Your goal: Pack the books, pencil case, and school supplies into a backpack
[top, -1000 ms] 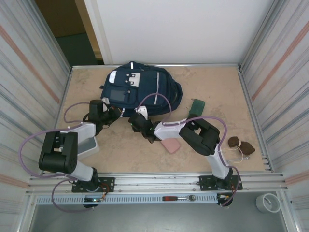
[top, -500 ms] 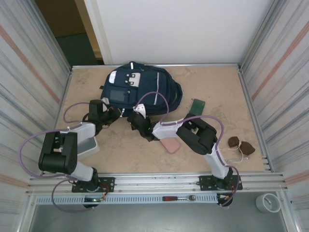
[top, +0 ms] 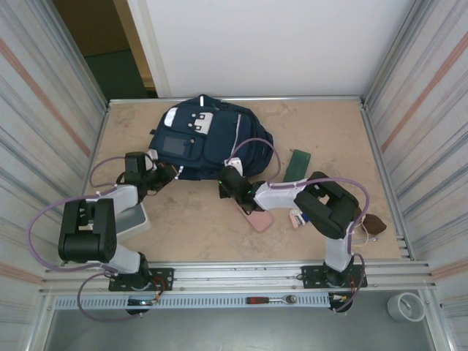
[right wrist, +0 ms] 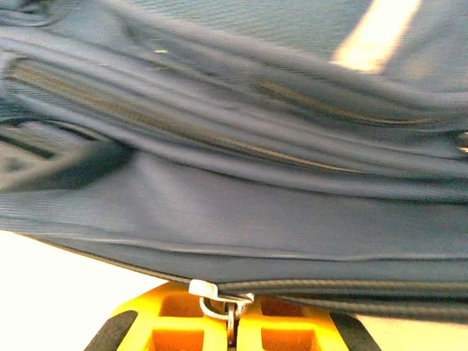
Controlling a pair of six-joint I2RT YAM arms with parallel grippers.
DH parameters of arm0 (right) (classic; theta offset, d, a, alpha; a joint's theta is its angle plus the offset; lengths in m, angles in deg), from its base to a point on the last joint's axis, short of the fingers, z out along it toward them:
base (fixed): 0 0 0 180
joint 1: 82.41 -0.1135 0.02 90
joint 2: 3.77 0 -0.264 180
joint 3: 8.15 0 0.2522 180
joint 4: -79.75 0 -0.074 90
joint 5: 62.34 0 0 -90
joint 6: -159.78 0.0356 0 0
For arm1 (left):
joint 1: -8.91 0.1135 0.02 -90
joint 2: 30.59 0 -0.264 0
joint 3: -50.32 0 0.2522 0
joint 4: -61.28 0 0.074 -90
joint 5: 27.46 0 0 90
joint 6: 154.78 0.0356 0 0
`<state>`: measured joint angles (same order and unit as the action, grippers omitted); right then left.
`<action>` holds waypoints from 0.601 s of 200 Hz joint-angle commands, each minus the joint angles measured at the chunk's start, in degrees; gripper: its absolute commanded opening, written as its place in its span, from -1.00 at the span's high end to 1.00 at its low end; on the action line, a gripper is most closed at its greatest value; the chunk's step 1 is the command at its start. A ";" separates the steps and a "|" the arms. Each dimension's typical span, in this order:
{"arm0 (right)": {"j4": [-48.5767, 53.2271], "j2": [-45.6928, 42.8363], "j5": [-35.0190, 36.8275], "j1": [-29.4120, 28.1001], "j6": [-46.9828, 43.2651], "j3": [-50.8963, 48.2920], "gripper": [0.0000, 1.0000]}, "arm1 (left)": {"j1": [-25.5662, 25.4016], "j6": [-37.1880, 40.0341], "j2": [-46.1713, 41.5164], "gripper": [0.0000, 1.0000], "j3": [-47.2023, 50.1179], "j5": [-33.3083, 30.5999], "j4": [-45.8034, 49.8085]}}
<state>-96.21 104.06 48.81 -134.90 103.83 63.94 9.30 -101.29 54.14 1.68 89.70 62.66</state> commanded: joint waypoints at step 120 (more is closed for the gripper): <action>10.71 -11.56 -20.88 12.36 -5.35 -3.13 1.00 | 3.40 4.19 2.91 0.97 -6.64 -1.28 1.63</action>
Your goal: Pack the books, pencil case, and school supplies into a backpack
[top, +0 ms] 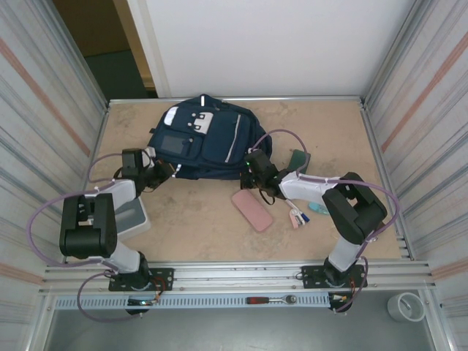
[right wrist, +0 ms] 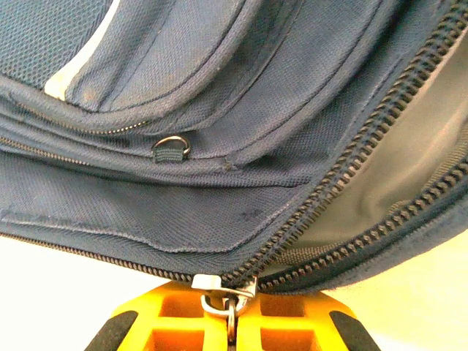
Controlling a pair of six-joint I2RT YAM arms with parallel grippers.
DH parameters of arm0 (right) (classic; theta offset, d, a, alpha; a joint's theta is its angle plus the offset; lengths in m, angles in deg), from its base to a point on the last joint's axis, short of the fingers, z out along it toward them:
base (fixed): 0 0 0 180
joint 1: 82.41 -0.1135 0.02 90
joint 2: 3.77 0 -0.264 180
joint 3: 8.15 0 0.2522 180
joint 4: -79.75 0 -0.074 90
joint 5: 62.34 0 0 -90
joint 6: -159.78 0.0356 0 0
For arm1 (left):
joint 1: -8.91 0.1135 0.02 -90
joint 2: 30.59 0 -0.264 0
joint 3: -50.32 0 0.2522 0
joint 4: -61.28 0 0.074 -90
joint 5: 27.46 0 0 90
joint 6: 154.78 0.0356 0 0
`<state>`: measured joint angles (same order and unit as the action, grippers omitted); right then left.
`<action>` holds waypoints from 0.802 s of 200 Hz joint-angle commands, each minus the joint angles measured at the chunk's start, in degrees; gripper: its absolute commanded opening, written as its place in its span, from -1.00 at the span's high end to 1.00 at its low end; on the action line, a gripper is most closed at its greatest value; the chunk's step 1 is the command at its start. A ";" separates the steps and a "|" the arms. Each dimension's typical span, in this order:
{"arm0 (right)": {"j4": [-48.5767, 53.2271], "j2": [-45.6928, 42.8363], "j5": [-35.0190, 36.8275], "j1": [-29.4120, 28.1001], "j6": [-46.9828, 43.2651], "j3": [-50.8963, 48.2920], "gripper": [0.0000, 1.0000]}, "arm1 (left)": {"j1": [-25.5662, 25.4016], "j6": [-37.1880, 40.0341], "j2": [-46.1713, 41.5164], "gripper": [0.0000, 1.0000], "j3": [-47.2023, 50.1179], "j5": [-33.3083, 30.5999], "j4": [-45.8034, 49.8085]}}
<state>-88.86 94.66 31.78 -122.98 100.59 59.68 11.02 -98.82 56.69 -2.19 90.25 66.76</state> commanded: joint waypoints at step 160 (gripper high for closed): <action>17.92 -1.57 -30.28 6.77 -3.74 16.38 1.00 | -25.06 44.47 -19.50 -0.32 4.26 -17.92 -9.19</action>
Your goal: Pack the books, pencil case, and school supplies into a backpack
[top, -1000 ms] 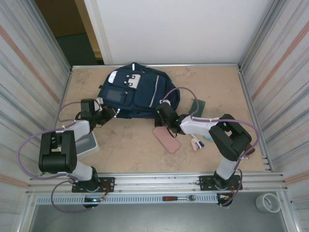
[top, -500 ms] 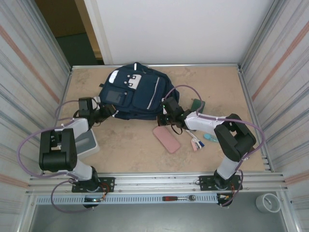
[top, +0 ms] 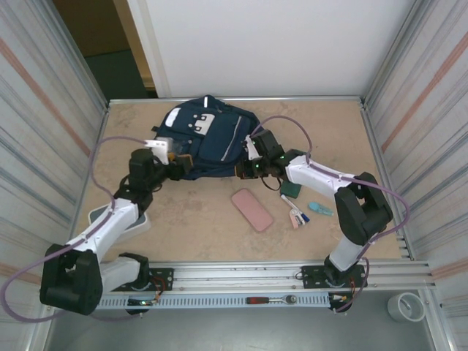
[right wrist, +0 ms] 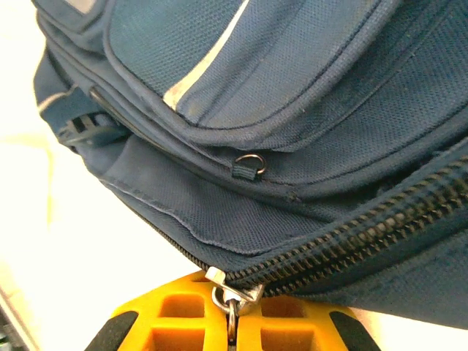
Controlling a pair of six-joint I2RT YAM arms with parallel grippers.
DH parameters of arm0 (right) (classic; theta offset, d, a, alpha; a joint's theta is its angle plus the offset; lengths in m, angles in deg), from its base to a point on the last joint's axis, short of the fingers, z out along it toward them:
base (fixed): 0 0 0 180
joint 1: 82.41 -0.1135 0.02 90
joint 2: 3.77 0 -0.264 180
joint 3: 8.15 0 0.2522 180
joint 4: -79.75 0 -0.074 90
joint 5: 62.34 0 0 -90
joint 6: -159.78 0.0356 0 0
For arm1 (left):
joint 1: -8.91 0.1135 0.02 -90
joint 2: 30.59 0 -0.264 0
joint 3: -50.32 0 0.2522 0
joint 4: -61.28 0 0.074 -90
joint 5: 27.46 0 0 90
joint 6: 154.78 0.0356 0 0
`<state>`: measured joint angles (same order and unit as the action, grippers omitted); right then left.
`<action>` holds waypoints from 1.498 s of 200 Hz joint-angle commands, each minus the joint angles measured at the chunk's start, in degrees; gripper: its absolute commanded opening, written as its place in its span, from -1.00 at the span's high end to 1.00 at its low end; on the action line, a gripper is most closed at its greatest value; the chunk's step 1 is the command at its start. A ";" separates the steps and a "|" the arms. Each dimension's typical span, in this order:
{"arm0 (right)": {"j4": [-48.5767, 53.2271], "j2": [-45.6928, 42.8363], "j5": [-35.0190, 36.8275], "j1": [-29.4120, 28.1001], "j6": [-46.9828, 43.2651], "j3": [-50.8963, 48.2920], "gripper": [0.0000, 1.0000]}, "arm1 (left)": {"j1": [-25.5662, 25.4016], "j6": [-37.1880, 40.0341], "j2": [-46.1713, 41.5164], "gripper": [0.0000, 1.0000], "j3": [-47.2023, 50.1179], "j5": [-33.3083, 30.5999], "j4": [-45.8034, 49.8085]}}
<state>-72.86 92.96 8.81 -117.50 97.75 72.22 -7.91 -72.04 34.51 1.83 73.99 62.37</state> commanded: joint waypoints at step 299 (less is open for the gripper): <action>14.77 -2.03 -4.57 4.67 -5.67 7.04 1.00 | -10.69 23.80 13.15 -0.08 -1.84 3.76 -10.85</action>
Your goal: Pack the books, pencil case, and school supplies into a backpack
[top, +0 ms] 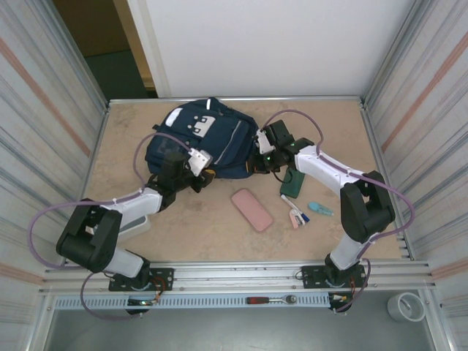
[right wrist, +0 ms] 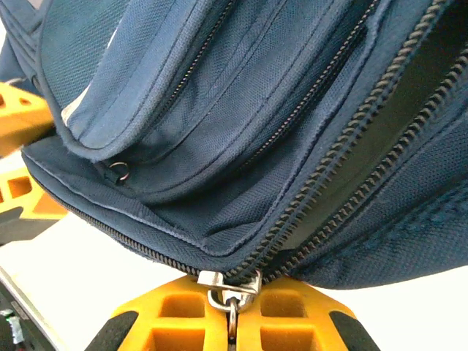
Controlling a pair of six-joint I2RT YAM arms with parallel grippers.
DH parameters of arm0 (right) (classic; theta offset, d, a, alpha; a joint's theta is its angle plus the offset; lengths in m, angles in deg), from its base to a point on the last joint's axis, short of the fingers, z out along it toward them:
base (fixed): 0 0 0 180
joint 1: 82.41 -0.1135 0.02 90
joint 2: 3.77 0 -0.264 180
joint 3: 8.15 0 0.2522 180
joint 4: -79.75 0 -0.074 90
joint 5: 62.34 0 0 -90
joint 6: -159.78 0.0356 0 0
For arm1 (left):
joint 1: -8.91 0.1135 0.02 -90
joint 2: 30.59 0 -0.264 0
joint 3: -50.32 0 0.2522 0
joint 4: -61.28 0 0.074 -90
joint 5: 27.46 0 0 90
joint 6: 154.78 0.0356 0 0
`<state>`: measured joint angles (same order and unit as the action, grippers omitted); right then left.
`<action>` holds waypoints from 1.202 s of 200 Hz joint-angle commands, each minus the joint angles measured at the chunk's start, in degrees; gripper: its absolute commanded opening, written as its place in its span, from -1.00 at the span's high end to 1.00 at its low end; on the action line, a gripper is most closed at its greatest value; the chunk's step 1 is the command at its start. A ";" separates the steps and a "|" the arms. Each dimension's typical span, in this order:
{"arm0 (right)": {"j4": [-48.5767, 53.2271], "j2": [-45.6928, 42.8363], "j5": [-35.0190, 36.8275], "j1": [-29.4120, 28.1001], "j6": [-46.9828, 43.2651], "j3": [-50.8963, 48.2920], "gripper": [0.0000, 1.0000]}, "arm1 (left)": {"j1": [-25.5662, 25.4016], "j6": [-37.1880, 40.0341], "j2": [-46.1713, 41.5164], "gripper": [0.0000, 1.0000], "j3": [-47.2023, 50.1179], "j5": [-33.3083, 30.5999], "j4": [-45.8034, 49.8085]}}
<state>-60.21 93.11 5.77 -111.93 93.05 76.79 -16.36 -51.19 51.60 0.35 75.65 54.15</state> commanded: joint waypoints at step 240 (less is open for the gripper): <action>5.14 -6.15 -0.24 2.43 -0.59 1.07 1.00 | 4.62 -5.61 -6.35 1.00 1.59 10.00 -6.64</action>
<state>-59.29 89.61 3.24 -111.20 93.07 76.57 -15.08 -54.38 47.21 1.81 91.80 49.93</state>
